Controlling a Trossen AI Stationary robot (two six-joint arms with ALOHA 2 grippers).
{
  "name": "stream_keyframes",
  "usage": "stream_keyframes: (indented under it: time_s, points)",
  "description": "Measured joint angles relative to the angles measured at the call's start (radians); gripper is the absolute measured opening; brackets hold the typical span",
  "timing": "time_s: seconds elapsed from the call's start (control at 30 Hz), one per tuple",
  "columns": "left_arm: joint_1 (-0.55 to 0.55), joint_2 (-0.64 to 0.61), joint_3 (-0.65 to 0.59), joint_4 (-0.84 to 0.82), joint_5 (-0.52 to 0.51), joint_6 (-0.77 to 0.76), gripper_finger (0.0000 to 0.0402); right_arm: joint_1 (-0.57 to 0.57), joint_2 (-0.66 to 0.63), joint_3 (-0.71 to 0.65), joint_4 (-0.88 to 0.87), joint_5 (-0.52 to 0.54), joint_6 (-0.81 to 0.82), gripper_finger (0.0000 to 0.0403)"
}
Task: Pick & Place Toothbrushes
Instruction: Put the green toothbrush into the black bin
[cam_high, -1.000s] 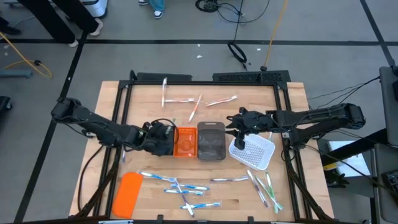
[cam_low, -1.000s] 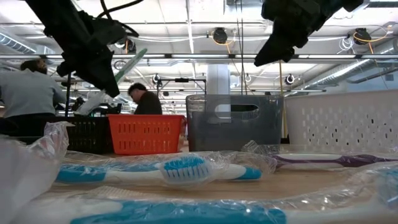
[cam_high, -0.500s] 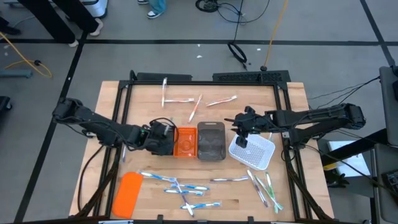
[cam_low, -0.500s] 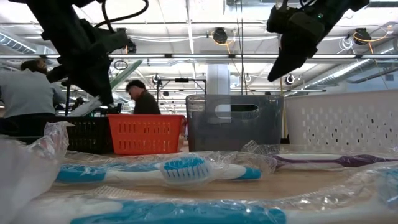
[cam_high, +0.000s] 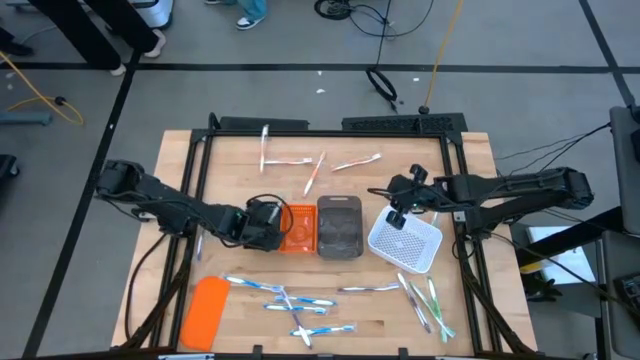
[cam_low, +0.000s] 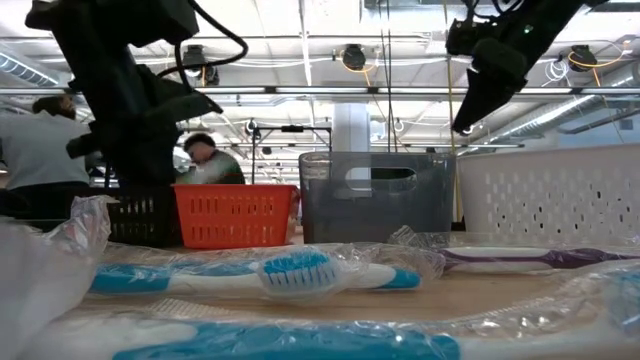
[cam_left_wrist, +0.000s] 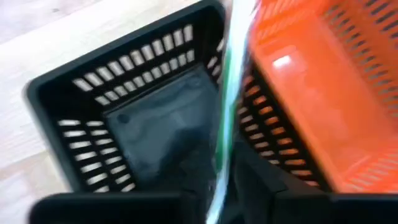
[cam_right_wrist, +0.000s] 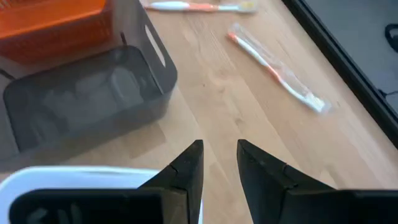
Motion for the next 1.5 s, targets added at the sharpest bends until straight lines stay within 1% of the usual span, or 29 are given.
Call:
stream_keyframes:
  time_s: [0.23,0.37,0.47,0.73,0.87,0.97,1.1,1.2,1.3,1.43,1.5]
  points:
    - [0.023,0.013,0.001,0.036,0.001,0.074,0.015,-0.012,-0.067,0.0,-0.069,0.0,0.055,0.0089]
    - [0.039,-0.003,0.001,0.042,-0.012,0.113,0.0174,-0.042,-0.09,0.0,-0.16,0.022,0.14,0.0089]
    - [0.039,-0.026,0.001,0.052,-0.044,0.142,0.0185,-0.074,-0.097,0.0,-0.237,0.026,0.196,0.0089]
    - [0.039,-0.094,0.001,0.122,-0.101,0.263,0.0193,-0.188,-0.087,0.0,-0.409,0.019,0.313,0.0089]
    - [0.039,-0.113,0.001,0.198,-0.112,0.336,0.0195,-0.267,-0.074,0.0,-0.46,0.018,0.386,0.0089]
    - [0.039,-0.112,0.001,0.259,-0.112,0.387,0.0195,-0.336,-0.053,0.0,-0.484,0.01,0.409,0.0089]
    - [0.039,-0.112,0.001,0.321,-0.112,0.44,0.0196,-0.445,-0.02,-0.025,-0.485,-0.036,0.41,0.0089]
    - [0.039,-0.112,0.001,0.348,-0.111,0.476,0.0196,-0.527,-0.002,-0.072,-0.484,-0.083,0.399,0.0089]
    - [0.039,-0.112,0.001,0.352,-0.094,0.48,0.0196,-0.597,0.008,-0.122,-0.48,-0.112,0.39,0.0089]
    - [0.037,-0.112,0.001,0.353,-0.085,0.48,0.0196,-0.663,0.008,-0.177,-0.456,-0.118,0.357,0.0089]
    - [0.037,-0.112,0.001,0.354,-0.085,0.48,0.0196,-0.693,0.008,-0.198,-0.453,-0.143,0.342,0.0093]
